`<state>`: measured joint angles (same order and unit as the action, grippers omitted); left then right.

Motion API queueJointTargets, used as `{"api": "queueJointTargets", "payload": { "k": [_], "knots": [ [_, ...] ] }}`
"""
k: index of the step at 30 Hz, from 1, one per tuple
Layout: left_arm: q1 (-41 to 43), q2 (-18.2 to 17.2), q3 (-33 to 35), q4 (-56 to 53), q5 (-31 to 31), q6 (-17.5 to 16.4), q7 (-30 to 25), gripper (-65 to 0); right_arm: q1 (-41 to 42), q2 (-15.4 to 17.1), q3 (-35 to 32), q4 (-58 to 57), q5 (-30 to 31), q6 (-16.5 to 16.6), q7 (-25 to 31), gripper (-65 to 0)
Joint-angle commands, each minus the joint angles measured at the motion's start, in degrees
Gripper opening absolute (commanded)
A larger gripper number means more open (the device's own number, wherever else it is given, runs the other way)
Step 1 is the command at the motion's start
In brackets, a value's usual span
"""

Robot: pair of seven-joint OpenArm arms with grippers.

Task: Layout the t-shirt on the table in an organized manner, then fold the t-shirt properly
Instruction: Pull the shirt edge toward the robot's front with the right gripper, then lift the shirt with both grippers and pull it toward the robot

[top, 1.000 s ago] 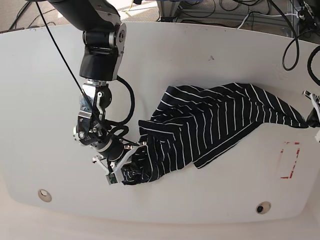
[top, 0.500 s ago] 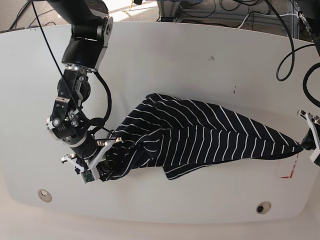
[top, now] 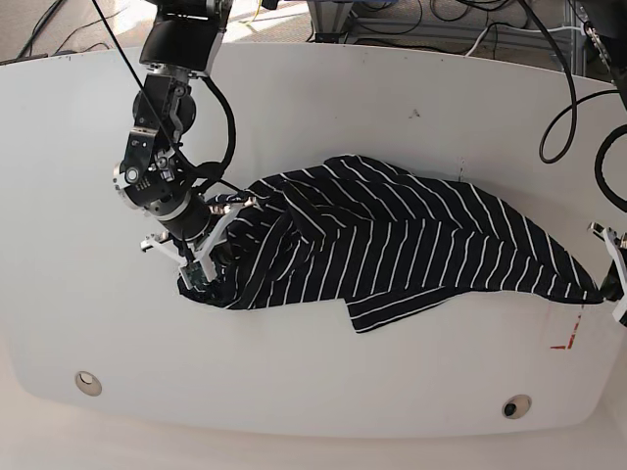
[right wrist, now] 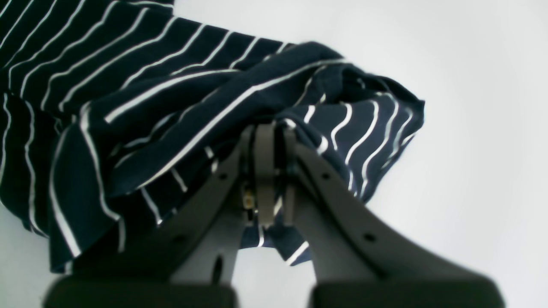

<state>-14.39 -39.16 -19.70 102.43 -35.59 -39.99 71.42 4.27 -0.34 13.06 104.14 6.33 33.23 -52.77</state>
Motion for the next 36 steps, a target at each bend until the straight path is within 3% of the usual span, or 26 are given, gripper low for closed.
{"api": "queueJointTargets", "payload": {
  "k": [1, 7, 12, 29, 36],
  "knots": [
    [-1.5, -1.4, -1.0, 0.6, 2.1, 0.0, -1.9, -65.0, 0.2, 0.4, 0.2, 3.3, 0.9, 0.1, 1.7, -65.0],
    [-4.7, -0.5, -1.8, 0.6, 6.7, 0.0, -6.0, -65.0, 0.7, 1.1, 1.2, 6.2, 0.9, 0.1, 1.7, -65.0],
    [-9.3, 2.9, -1.8, 0.6, 9.6, 0.0, -8.2, -65.0, 4.9, 4.6, 2.7, 6.2, 1.2, 0.6, 1.7, -65.0],
    [-31.3, 21.7, 5.4, 0.5, 28.9, 0.0, -8.1, -65.0, 28.7, 16.3, 2.1, -4.5, 1.4, 0.7, -0.4, -65.0],
    [-39.9, 25.0, 9.2, -1.4, 31.4, 0.0, -8.1, -65.0, 40.4, 20.3, -2.0, -11.3, 1.4, 2.3, -1.2, -65.0]
  ]
}}
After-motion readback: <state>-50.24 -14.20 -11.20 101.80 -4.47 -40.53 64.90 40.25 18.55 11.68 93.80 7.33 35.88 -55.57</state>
